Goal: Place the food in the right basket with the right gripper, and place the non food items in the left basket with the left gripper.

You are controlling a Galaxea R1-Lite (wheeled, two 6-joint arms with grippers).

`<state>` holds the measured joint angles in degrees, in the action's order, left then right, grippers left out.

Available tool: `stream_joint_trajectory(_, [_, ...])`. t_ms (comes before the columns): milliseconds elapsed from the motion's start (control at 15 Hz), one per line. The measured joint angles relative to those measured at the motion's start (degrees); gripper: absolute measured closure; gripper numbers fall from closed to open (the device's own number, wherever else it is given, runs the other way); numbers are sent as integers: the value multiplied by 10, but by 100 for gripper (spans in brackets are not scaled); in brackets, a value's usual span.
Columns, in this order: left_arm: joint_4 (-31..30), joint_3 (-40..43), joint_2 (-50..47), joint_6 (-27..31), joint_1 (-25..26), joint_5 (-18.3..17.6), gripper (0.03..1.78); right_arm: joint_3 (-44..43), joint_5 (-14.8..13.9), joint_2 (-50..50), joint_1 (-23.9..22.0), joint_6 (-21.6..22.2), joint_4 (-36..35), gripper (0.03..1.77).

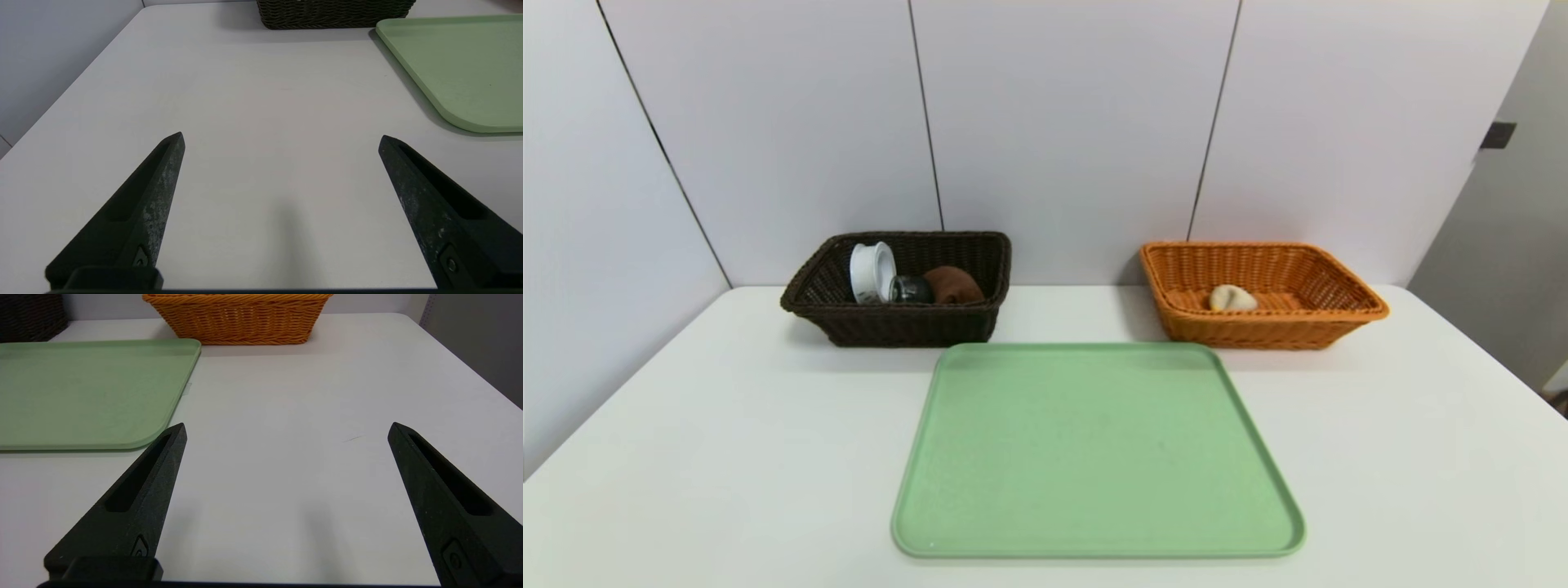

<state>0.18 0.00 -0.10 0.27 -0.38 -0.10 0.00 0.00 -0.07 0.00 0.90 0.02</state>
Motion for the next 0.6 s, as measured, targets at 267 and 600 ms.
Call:
stream_joint_trajectory(267, [0, 0, 0, 0, 0, 0, 12, 0, 0, 0, 0, 0, 0, 10])
stream_joint_trajectory(600, [0, 0, 0, 0, 0, 0, 12, 0, -1, 0, 0, 2, 0, 10])
